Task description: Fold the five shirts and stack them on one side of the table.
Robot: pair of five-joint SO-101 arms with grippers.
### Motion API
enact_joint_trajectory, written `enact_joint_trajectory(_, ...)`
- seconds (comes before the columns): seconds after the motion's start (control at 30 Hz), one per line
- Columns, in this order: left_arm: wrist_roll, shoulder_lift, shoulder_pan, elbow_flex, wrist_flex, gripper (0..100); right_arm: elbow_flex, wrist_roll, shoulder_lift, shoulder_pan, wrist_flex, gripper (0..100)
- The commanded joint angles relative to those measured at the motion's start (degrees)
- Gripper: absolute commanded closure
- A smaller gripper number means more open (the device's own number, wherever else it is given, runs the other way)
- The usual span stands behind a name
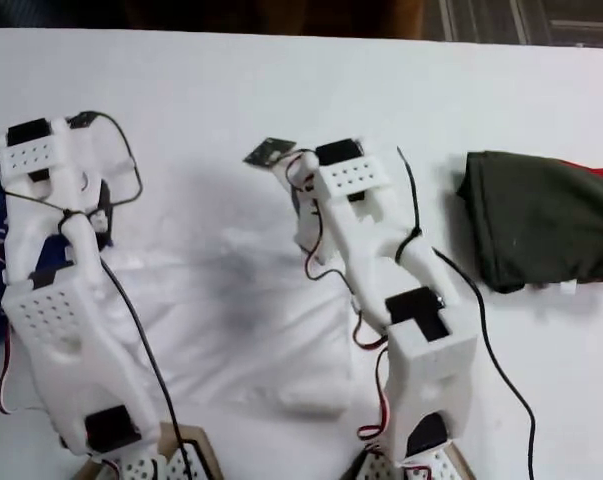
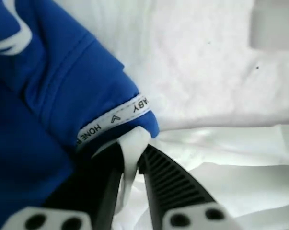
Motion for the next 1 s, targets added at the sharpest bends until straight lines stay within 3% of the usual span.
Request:
enact_joint_trajectory(0.0, 0.1, -1.0, 0.5, -2.4, 0.4, 97, -0.7, -0.4, -0.2, 1.7, -1.8, 82.2)
enact_joint_trajectory(0.23, 0.0, -1.0, 0.5, -2.4, 0.4, 97, -1.7, -0.4, 0.3, 6.1, -1.7, 82.2)
enact_joint_trajectory(0.73, -0.1, -1.0, 0.6, -2.4, 0.4, 97, -1.7, -0.4, 4.7, 2.2, -4.2, 82.5)
enact_joint_trajectory(0.87, -0.1, -1.0, 0.6, -2.4, 0.3, 97, -1.7, -0.4, 5.2, 2.2, -4.4, 97.3)
enact_joint_trajectory(0.97, -0.1, -1.0, 0.6, -2.4, 0.4, 97, -1.7, -0.4, 4.9, 2.2, -4.8, 96.4)
